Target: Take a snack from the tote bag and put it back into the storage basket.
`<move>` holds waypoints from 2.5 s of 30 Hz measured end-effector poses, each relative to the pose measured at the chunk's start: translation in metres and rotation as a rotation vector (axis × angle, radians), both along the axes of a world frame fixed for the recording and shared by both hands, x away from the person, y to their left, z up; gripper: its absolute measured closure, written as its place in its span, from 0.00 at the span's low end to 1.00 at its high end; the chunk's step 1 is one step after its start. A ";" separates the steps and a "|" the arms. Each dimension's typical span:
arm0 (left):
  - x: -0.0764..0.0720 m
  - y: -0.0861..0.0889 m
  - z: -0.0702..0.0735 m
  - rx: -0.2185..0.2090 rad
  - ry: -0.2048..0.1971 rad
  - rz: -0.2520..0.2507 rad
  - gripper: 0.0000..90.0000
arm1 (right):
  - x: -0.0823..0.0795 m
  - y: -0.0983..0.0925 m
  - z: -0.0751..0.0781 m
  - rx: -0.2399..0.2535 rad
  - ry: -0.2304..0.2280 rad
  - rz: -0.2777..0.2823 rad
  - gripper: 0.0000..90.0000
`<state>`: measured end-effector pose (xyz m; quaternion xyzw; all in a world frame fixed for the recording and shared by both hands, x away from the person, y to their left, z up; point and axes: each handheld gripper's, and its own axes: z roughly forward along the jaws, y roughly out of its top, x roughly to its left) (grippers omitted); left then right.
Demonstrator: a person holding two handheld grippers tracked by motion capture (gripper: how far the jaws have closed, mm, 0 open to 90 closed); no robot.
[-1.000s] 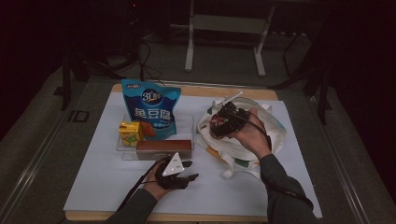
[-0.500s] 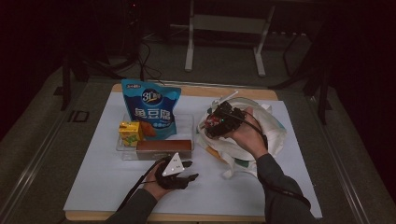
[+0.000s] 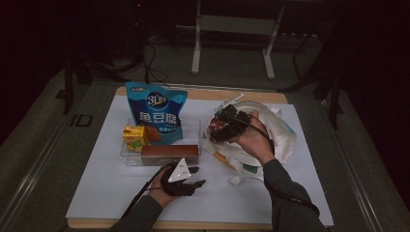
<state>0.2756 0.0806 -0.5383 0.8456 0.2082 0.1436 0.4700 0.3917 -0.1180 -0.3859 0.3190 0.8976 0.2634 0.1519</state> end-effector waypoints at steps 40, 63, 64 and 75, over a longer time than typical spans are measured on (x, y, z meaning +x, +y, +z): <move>0.000 0.000 0.000 0.000 0.000 -0.002 0.53 | -0.002 0.038 0.006 0.022 -0.004 0.047 0.29; 0.000 0.000 0.000 -0.003 0.002 -0.001 0.53 | 0.002 0.056 0.008 0.037 -0.005 0.057 0.29; 0.000 0.000 0.000 -0.003 0.002 -0.001 0.53 | 0.002 0.059 0.007 0.039 -0.002 0.052 0.29; 0.000 0.000 0.000 -0.002 0.000 -0.001 0.53 | 0.002 0.069 0.006 0.045 0.001 0.059 0.29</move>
